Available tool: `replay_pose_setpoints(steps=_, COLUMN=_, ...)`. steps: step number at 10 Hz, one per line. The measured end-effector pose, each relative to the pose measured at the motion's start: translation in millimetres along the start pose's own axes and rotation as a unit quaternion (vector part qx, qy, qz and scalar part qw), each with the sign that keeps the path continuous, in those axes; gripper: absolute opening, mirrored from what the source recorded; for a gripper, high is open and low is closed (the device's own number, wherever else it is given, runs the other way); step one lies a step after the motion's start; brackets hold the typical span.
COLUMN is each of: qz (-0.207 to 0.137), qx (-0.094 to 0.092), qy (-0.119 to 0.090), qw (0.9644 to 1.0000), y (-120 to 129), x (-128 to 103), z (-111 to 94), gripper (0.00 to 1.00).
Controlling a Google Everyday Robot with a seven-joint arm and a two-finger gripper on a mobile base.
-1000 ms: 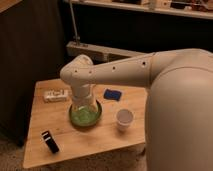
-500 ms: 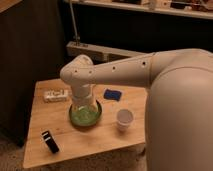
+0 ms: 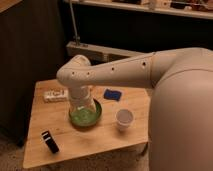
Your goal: Knock the eraser over
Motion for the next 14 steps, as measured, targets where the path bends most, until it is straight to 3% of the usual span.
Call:
replay_pose_setpoints(steps=2, qz=-0.054, qx=-0.020, qy=-0.031, qw=0.9979, y=40.0, x=21.6, z=-22.7, gripper=0.45)
replay_pose_setpoints(steps=4, qz=-0.105, qx=-0.049, qy=-0.054, qw=0.9918, y=81.2, x=49.8, z=-39.9, gripper=0.26)
replay_pose_setpoints(steps=5, qz=-0.133, qx=-0.063, qy=-0.060, qw=0.9872, y=106.5, x=64.5, z=-43.4, gripper=0.15)
replay_pose_setpoints(steps=6, qz=-0.166, qx=-0.084, qy=-0.065, qw=0.9803, y=140.7, x=76.7, z=-45.3, gripper=0.04)
replay_pose_setpoints(steps=8, qz=-0.211, qx=-0.112, qy=-0.074, qw=0.9682, y=184.7, x=84.6, z=-49.4, gripper=0.00)
replay_pose_setpoints(steps=9, qz=-0.240, qx=-0.128, qy=-0.073, qw=0.9596, y=212.7, x=86.2, z=-50.1, gripper=0.00)
replay_pose_setpoints(steps=11, qz=-0.275, qx=-0.146, qy=-0.062, qw=0.9483, y=244.2, x=91.0, z=-43.0, gripper=0.00)
replay_pose_setpoints(steps=12, qz=-0.289, qx=-0.150, qy=-0.051, qw=0.9442, y=255.0, x=96.6, z=-33.2, gripper=0.00)
replay_pose_setpoints(steps=14, qz=-0.297, qx=-0.149, qy=-0.028, qw=0.9426, y=256.3, x=101.4, z=-4.0, gripper=0.00)
